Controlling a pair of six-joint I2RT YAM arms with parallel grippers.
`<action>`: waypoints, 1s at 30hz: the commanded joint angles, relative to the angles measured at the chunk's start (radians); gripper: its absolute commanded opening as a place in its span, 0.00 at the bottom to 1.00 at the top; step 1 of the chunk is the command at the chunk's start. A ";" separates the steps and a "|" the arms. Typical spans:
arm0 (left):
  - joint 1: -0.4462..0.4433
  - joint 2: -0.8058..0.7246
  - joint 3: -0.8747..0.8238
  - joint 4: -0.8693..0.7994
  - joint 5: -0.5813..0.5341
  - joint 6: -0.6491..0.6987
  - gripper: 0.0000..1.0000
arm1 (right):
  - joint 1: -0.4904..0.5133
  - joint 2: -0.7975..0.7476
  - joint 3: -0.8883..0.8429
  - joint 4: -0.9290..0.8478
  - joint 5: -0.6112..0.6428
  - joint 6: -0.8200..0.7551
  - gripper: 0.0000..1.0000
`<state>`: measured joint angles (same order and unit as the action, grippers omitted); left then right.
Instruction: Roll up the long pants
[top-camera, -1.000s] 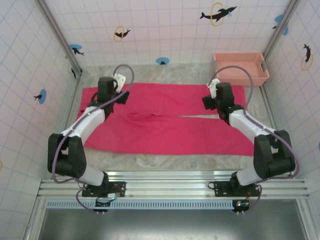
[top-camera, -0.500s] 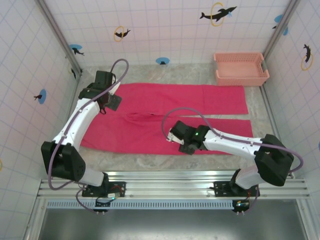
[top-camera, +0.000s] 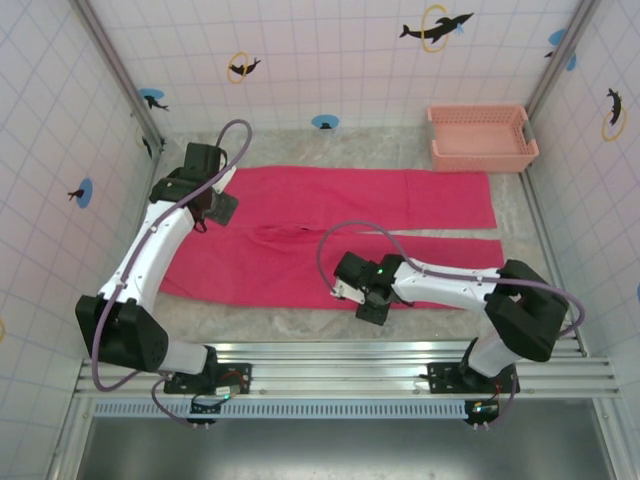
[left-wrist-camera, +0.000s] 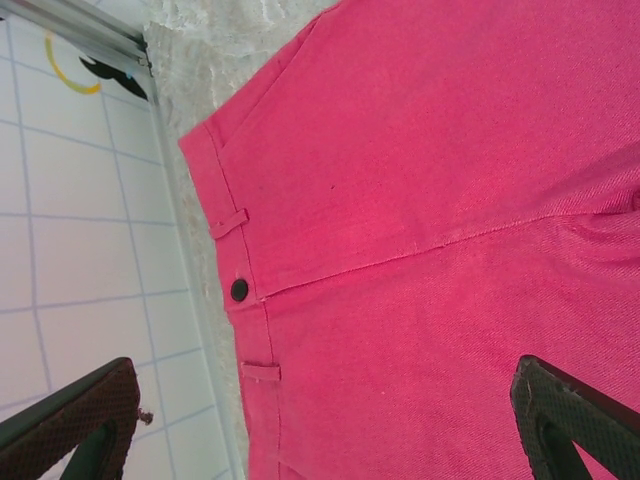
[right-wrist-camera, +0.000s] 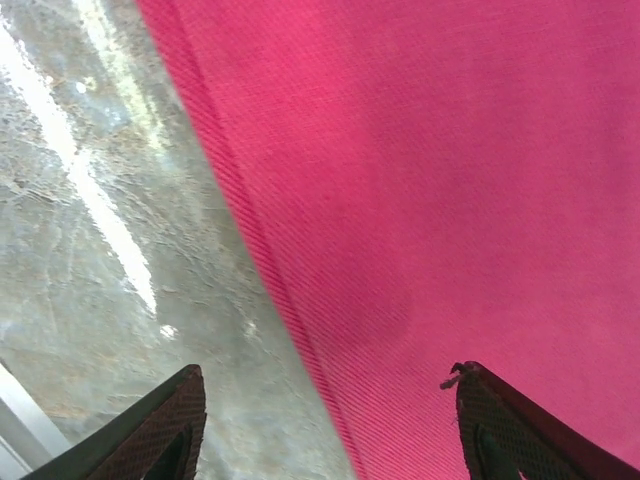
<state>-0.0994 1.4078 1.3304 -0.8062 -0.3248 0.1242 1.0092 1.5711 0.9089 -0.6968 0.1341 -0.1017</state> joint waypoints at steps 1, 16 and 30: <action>-0.003 -0.033 -0.010 -0.012 -0.023 0.006 0.97 | 0.009 0.066 0.049 -0.039 -0.079 0.020 0.64; -0.004 -0.059 -0.038 0.013 0.031 0.003 0.97 | -0.006 0.231 0.136 -0.072 -0.047 0.030 0.37; -0.002 -0.091 -0.077 0.036 0.057 0.012 0.97 | -0.021 0.209 0.204 -0.071 0.096 0.048 0.07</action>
<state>-0.0994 1.3575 1.2678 -0.7792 -0.2844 0.1276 0.9981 1.7763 1.0767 -0.7708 0.1730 -0.0586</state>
